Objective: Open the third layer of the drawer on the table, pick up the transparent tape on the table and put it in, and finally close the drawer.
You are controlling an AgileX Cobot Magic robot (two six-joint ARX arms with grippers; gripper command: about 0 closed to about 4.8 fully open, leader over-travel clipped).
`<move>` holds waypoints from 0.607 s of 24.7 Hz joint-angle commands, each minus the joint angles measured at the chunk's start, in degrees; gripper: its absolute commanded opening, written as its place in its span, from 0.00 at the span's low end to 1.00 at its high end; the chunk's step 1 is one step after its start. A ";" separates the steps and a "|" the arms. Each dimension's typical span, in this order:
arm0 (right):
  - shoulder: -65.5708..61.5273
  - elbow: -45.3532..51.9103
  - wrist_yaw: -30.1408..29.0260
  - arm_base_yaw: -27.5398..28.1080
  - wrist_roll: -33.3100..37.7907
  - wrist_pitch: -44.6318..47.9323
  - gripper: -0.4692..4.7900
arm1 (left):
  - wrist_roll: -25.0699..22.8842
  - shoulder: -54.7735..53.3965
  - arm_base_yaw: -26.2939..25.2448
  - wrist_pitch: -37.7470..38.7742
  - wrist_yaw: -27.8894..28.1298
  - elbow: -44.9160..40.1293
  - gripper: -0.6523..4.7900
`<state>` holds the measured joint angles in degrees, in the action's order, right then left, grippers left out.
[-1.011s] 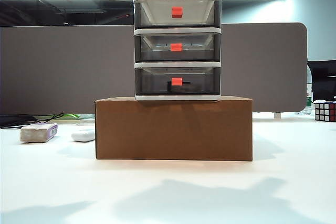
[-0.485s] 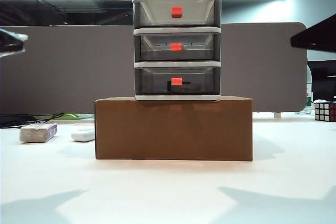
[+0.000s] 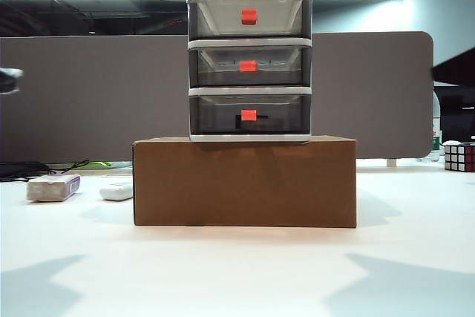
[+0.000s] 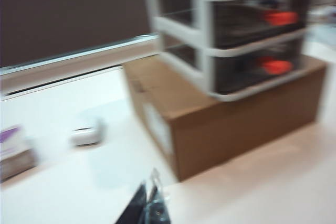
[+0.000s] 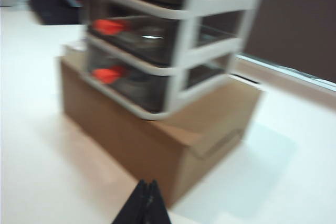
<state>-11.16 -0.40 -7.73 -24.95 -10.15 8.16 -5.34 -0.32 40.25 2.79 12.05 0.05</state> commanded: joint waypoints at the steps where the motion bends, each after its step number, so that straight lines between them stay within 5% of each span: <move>1: 0.59 0.35 -4.87 7.17 -0.68 1.44 0.08 | 0.55 -0.07 -7.50 -0.37 -5.07 0.33 0.11; 5: 0.81 0.35 -13.05 17.18 -1.66 1.64 0.08 | 2.58 0.07 -20.39 -1.29 -14.97 0.35 0.11; 9: 3.19 0.35 -14.29 21.62 -1.66 1.44 0.08 | 3.39 0.20 -31.76 -3.78 -21.40 0.35 0.11; 11: 5.42 0.35 -14.29 21.99 -1.60 0.17 0.08 | 4.94 0.17 -35.28 -6.08 -26.14 0.35 0.11; 15: 11.21 0.35 -13.57 21.88 -1.46 -5.31 0.08 | 6.29 0.17 -36.83 -7.19 -26.64 0.37 0.11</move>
<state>-0.21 -0.40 -21.67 -3.03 -11.64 3.92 0.64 -0.10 3.46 -3.79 -14.17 0.10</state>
